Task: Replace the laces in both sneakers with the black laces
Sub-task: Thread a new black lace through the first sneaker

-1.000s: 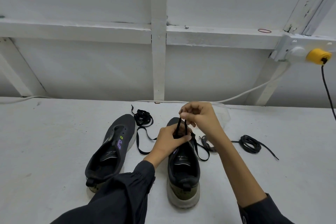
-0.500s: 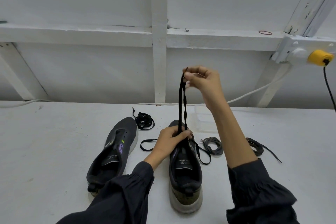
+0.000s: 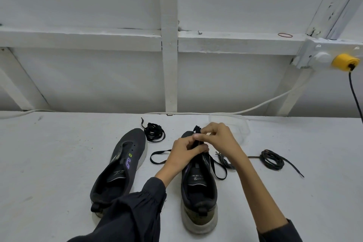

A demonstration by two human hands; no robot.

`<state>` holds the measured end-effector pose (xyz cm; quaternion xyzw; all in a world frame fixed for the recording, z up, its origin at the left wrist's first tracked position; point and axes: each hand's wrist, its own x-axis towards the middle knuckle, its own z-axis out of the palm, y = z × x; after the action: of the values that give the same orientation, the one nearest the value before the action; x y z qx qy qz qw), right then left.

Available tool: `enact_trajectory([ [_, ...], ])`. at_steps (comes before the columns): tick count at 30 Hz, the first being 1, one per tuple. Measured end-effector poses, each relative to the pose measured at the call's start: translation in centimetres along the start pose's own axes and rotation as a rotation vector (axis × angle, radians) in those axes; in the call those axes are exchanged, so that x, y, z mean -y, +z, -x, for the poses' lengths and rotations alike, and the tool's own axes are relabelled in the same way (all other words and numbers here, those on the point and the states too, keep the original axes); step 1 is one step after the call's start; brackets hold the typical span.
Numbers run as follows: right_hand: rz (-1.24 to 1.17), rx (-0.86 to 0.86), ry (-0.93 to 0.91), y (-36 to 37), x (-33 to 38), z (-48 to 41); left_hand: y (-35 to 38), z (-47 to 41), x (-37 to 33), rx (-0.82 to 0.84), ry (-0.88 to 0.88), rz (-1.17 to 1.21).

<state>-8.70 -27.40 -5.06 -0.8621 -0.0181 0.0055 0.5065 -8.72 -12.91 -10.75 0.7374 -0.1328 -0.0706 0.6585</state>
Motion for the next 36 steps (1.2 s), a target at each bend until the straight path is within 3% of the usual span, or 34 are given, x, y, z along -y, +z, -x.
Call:
enact_trajectory([
  [5,-0.049,-0.156,-0.026,0.7,0.0,-0.2,0.2,0.3,0.7,-0.018,0.015,0.014],
  [8,-0.082,-0.127,-0.054,0.6,0.4,-0.3,0.3,0.4,0.8,-0.016,0.02,0.005],
  [16,-0.484,-0.196,-0.207,-2.5,6.0,-2.4,0.0,0.4,1.3,-0.004,-0.005,0.042],
  [20,-0.567,-0.25,-0.294,-3.9,8.8,-3.7,-0.1,0.4,1.3,-0.004,-0.009,0.03],
  [23,-0.559,-0.237,-0.248,-3.3,8.6,-4.2,-0.1,0.4,1.4,-0.006,-0.013,0.015],
  [26,-0.493,-0.12,-0.155,-2.9,6.9,-4.7,0.0,0.5,1.3,-0.022,-0.014,0.031],
  [31,0.139,0.232,0.132,-2.8,2.0,-3.7,0.1,0.4,0.9,-0.022,-0.007,0.044],
  [33,0.203,0.379,0.198,-2.2,0.6,-2.4,0.0,0.3,0.9,-0.024,-0.007,0.017],
  [36,0.082,0.278,0.119,-0.8,-0.3,-1.3,0.2,0.3,0.9,-0.03,-0.021,-0.001],
])
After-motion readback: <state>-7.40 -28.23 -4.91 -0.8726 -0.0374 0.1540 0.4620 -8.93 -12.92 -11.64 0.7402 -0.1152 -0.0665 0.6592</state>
